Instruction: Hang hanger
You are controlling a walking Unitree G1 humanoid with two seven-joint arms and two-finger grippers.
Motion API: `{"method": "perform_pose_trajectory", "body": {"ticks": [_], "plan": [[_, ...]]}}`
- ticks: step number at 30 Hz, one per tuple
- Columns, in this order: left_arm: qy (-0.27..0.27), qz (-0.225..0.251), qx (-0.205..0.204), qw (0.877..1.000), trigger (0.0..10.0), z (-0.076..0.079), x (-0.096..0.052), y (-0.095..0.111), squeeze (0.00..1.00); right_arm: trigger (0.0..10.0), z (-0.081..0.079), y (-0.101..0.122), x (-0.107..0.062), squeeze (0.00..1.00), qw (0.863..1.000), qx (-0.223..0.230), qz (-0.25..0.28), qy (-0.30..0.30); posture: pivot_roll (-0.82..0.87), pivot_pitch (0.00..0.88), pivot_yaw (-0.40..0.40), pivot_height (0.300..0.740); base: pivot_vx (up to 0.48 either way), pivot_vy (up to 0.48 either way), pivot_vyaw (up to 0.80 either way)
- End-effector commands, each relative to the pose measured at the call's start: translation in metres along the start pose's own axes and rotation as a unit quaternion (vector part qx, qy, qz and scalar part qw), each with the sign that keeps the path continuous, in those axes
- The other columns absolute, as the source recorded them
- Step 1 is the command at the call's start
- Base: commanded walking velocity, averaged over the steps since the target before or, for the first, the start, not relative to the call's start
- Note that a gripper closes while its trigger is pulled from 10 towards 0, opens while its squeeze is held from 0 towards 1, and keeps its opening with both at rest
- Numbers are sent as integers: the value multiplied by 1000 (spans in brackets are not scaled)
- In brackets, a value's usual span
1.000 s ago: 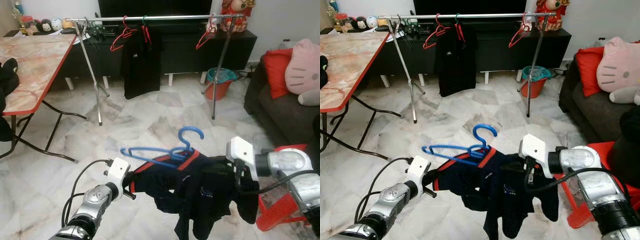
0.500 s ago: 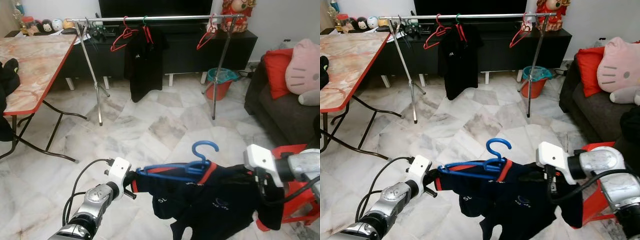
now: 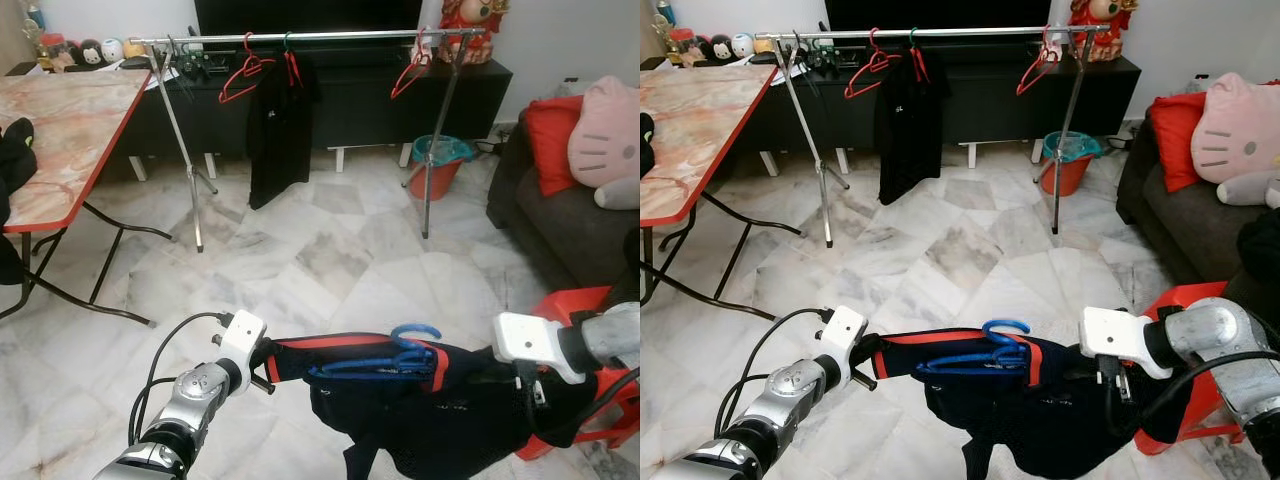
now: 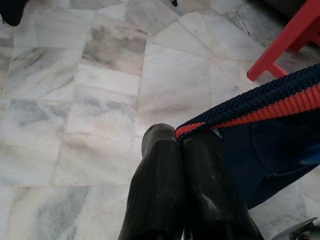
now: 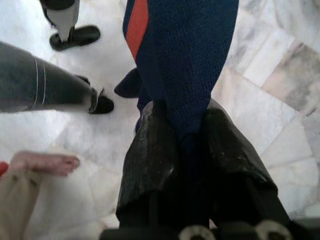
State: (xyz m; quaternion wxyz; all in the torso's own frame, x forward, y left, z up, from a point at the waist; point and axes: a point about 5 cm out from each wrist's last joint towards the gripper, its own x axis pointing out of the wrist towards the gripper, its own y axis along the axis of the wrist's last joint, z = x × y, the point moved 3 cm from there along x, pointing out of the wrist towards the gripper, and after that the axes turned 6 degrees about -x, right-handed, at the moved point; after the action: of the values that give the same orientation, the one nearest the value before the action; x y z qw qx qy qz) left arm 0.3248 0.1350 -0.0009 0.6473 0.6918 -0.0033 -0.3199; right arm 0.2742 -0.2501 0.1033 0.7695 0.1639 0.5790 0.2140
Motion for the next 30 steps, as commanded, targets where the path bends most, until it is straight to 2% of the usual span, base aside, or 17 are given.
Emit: {"method": "perform_pose_trajectory", "body": {"ticks": [1, 4, 7, 11, 13, 16, 19, 20, 21, 25, 28, 30], "plan": [[85, -38, -24, 995, 10000, -34, -16, -19, 0, 10000, 4, -23, -22, 0, 997, 5, -73, -21, -255, 0, 3, 740, 0, 0, 0], [83, -36, -24, 996, 10000, -34, -16, -17, 0, 10000, 7, -22, -16, 0, 996, -12, -81, -34, -253, 0, 3, 740, 0, 0, 0], [71, -35, -20, 997, 10000, -32, -14, -15, 0, 10000, 17, -18, -8, 0, 994, -10, -69, -79, -249, 0, 5, 740, 0, 0, 0], [62, -41, -7, 997, 10000, -30, -14, -16, 0, 10000, 27, -8, -3, 0, 993, 0, -32, -118, -249, 0, 7, 740, 0, 0, 0], [56, -41, -9, 998, 10000, -28, -13, -16, 0, 10000, 31, -9, -1, 0, 990, -13, -46, -132, -251, 0, 8, 740, 0, 0, 0], [47, -41, -7, 998, 10000, -25, -12, -15, 0, 10000, 30, -12, 4, 0, 989, -13, -57, -133, -251, 0, 8, 740, 0, 0, 0], [22, -27, -12, 999, 10000, -18, -8, -7, 0, 10000, 19, -11, 19, 0, 993, -7, -52, -110, -249, 0, 8, 740, 0, 0, 0], [22, -27, -12, 999, 10000, -18, -8, -7, 0, 10000, 19, -11, 19, 0, 993, -7, -52, -110, -249, 0, 8, 740, 0, 0, 0], [18, -10, -24, 1000, 10000, -18, -6, 2, 0, 10000, 14, -10, 29, 0, 993, 1, -52, -106, -245, 0, 9, 740, 0, 0, 0], [7, 29, -41, 999, 10000, -19, -2, 24, 0, 10000, 9, -14, 48, 0, 989, 17, -83, -121, -228, 0, 13, 740, 0, 0, 0], [-14, 64, -51, 997, 10000, -18, 1, 45, 0, 10000, 9, -9, 66, 0, 985, 47, -81, -146, -226, 0, 18, 740, 0, 0, 0], [-20, 72, -52, 996, 10000, -18, 1, 51, 0, 10000, 9, -8, 70, 0, 984, 53, -83, -151, -226, 0, 18, 740, 0, 0, 0]]}}
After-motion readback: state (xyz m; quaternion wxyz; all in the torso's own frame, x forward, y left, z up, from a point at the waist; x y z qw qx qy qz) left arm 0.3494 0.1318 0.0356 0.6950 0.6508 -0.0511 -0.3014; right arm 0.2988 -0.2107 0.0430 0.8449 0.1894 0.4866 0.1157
